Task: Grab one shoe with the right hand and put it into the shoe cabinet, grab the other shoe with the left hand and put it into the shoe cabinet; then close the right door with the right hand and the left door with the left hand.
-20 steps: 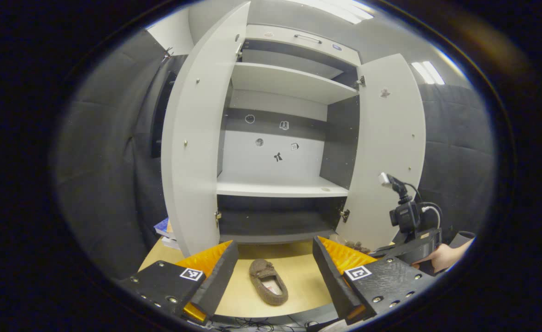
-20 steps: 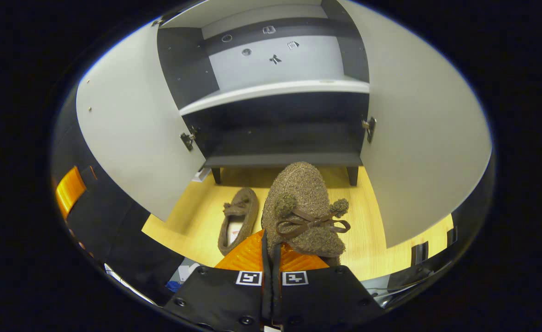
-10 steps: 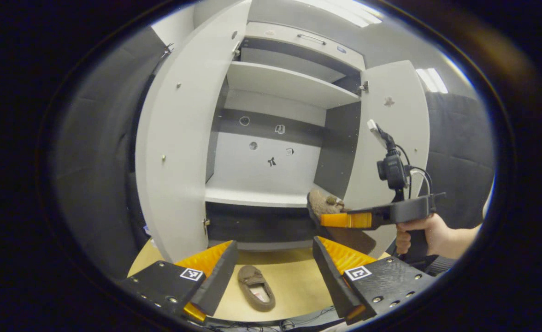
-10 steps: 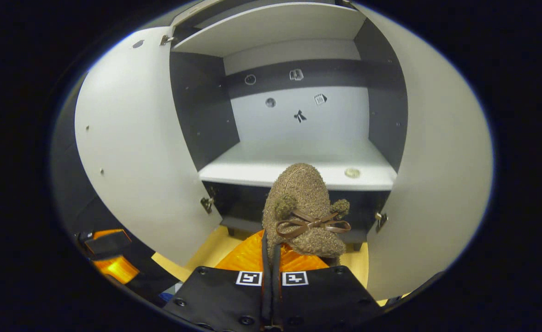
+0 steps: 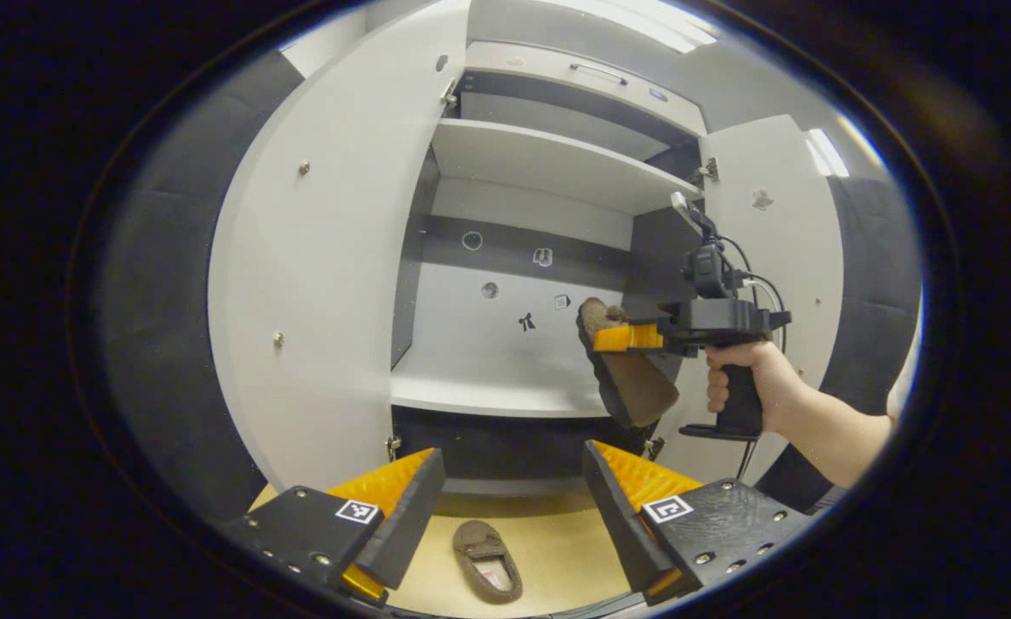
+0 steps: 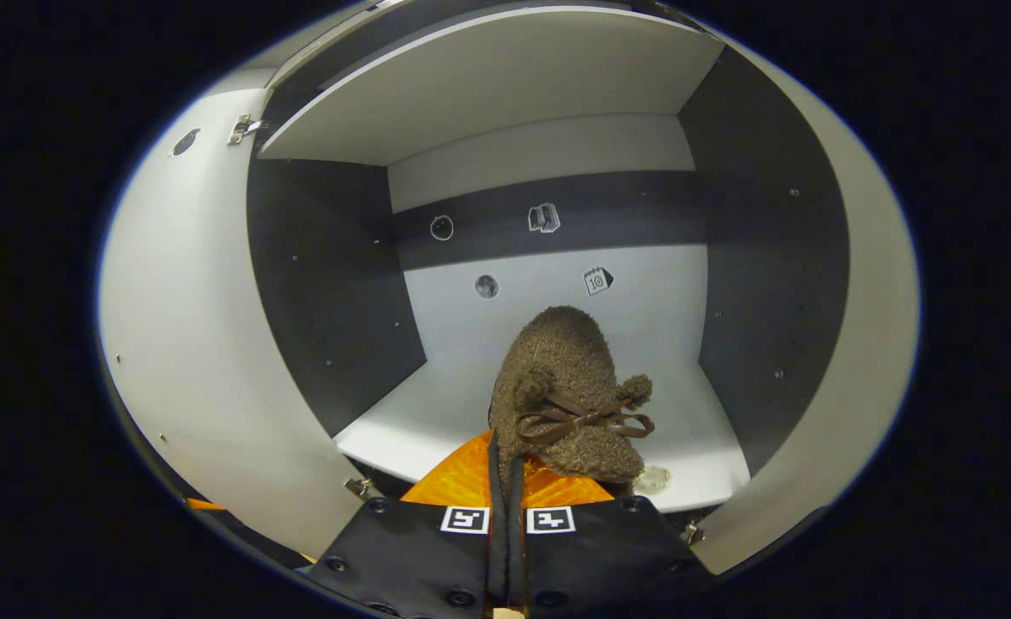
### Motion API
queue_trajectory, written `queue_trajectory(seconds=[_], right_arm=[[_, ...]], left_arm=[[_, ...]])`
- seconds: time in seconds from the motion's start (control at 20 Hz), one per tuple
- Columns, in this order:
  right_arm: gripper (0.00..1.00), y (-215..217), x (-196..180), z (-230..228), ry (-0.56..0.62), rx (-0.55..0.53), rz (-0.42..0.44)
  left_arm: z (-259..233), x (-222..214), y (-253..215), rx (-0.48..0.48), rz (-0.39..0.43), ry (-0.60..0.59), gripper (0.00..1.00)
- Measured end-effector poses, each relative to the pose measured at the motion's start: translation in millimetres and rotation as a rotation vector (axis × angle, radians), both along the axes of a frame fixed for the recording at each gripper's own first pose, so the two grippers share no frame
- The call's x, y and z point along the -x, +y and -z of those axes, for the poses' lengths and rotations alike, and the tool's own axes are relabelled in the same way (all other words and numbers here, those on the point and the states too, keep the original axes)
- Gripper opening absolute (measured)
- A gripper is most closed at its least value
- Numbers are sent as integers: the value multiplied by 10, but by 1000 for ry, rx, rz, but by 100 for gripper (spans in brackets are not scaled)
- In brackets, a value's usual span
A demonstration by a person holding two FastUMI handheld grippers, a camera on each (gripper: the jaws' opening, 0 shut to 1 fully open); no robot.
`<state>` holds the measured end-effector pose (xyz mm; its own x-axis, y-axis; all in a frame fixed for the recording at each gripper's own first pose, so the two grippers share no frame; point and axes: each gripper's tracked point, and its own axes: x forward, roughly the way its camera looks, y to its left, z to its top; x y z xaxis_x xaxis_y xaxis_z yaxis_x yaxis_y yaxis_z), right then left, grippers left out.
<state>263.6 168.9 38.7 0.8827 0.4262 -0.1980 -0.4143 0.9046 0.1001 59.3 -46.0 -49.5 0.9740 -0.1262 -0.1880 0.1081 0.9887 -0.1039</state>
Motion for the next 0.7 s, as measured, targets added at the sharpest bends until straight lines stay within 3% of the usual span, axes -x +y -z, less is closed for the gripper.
queue_trajectory(seconds=[0.2,0.25,0.35,0.45,0.5,0.55,0.7], right_arm=[[0,12,-490,-159,-42,13,33],[2,0,-602,-159,-45,18,44],[2,-29,-802,-141,-50,19,65],[2,-46,-934,-42,-38,34,83],[2,-45,-1046,27,-25,46,88],[2,-39,-1124,101,-11,60,89],[4,41,-1247,277,13,90,87]], left_arm=[[-2,-69,-33,-28,-25,6,94],[22,-86,-31,-31,-33,11,89],[33,-110,-14,-34,-59,18,94],[22,-157,30,-30,-89,21,94],[16,-177,61,-30,-105,23,99],[7,-178,89,-32,-120,26,94],[2,-171,223,-69,-188,26,94]])
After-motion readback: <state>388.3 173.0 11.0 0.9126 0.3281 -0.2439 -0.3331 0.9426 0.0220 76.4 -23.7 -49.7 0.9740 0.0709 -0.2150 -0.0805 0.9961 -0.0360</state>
